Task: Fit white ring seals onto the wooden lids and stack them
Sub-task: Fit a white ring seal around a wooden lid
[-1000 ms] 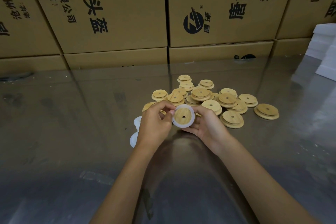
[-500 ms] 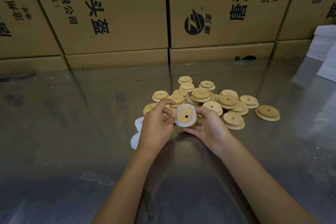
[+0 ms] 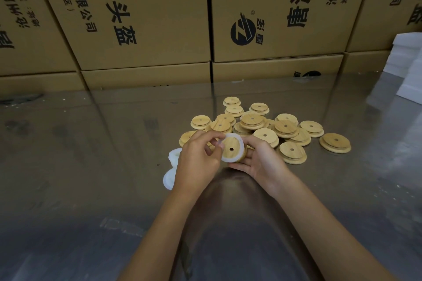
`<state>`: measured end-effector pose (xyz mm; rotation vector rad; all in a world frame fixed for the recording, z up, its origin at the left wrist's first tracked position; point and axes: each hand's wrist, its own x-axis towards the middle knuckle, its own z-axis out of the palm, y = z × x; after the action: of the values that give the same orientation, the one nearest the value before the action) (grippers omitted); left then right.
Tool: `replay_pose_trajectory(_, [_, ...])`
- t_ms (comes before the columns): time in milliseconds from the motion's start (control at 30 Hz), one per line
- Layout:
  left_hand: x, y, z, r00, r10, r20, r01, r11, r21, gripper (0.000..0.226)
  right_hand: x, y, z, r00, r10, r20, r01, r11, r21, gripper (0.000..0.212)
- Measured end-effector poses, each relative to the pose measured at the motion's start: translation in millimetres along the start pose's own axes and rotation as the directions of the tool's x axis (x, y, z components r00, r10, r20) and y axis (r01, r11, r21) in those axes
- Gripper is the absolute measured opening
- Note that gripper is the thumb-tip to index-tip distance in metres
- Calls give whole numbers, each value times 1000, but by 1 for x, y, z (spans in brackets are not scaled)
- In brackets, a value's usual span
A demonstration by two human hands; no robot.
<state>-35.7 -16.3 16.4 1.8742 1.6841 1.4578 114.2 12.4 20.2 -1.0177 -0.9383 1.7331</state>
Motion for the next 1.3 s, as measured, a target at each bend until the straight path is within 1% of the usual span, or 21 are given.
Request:
replay_pose_trajectory(167, [-1, 1, 0, 999, 38, 20, -39, 999, 20, 24, 1, 0, 0, 1000, 10, -17, -10, 1000, 1, 29])
replay_pose_trajectory(300, [-2, 0, 1, 997, 64, 49, -65, 998, 15, 25, 1, 1, -1, 1000, 2, 7, -2, 1000, -18, 30])
replay_pose_trajectory(400, [-2, -1, 1, 994, 82, 74, -84, 996, 36, 28, 2, 2, -2, 1000, -3, 27, 5, 999, -39, 30])
replay_pose_trajectory(567, [-2, -3, 2, 983, 104, 151, -113, 992, 52, 39, 3, 3, -1, 1000, 4, 21, -4, 1000, -23, 33])
replay_pose_trajectory(667, [-2, -3, 3, 981, 97, 168, -111, 991, 73, 41, 3, 4, -2, 999, 8, 53, -7, 999, -31, 35])
replay_pose_trajectory(733, [-3, -3, 3, 982, 89, 165, -103, 992, 76, 43, 2, 4, -2, 998, -2, 67, 4, 999, -32, 34])
replay_pose_trajectory(867, [-4, 0, 5, 982, 96, 161, -102, 994, 34, 45, 2, 4, -2, 998, -44, 51, 46, 997, -58, 29])
replay_pose_trajectory(1000, [-4, 1, 7, 984, 123, 125, -126, 992, 14, 41, 2, 4, -1, 997, -50, 51, 53, 997, -53, 25])
replay_pose_trajectory(1300, [-2, -1, 6, 994, 101, 28, -101, 995, -10, 27, 1, 3, -3, 1000, -17, 23, 16, 998, 60, 32])
